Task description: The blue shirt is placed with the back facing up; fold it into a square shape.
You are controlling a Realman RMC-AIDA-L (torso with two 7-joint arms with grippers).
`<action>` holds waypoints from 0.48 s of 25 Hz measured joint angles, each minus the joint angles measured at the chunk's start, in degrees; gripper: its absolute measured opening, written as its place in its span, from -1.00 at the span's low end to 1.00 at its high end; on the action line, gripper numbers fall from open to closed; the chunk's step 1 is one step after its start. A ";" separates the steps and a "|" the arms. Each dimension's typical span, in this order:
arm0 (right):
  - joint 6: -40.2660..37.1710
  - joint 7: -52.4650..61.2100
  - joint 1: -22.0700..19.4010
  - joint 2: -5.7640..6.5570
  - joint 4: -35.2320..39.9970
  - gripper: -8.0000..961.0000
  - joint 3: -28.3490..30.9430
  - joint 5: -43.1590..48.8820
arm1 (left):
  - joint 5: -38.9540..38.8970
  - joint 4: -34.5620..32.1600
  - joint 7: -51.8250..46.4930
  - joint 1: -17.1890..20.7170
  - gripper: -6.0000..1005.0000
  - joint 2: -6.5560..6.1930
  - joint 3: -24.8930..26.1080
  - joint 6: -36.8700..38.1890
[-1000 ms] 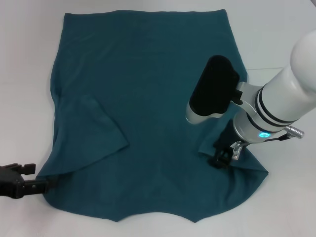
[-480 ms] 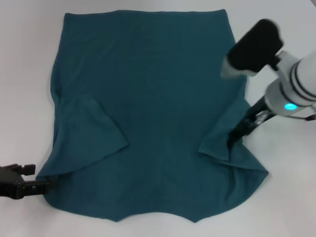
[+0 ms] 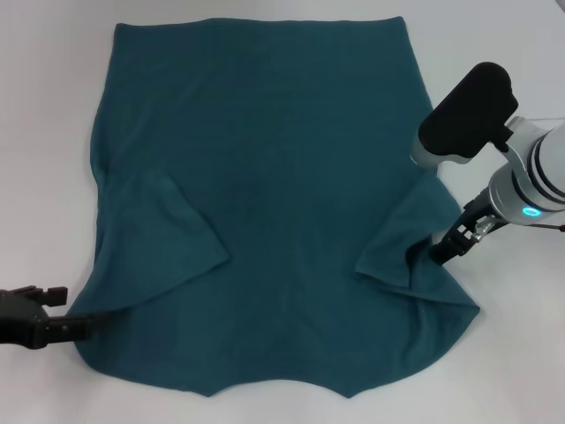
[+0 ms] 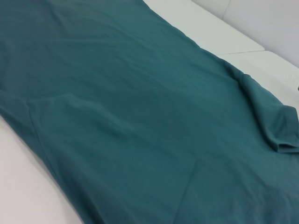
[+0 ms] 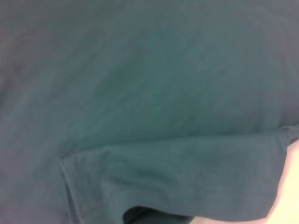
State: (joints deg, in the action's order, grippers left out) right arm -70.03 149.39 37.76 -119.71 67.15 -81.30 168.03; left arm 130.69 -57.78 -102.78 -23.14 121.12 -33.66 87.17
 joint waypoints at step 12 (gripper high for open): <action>12.30 2.41 2.02 -0.10 -8.37 0.92 -2.29 0.00 | -0.01 0.05 -0.38 -0.15 0.86 -0.08 -0.10 0.02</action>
State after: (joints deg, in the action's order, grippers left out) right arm -57.73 151.80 39.78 -119.81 58.78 -83.59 168.03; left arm 130.69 -57.73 -103.16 -23.29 121.04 -33.76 87.19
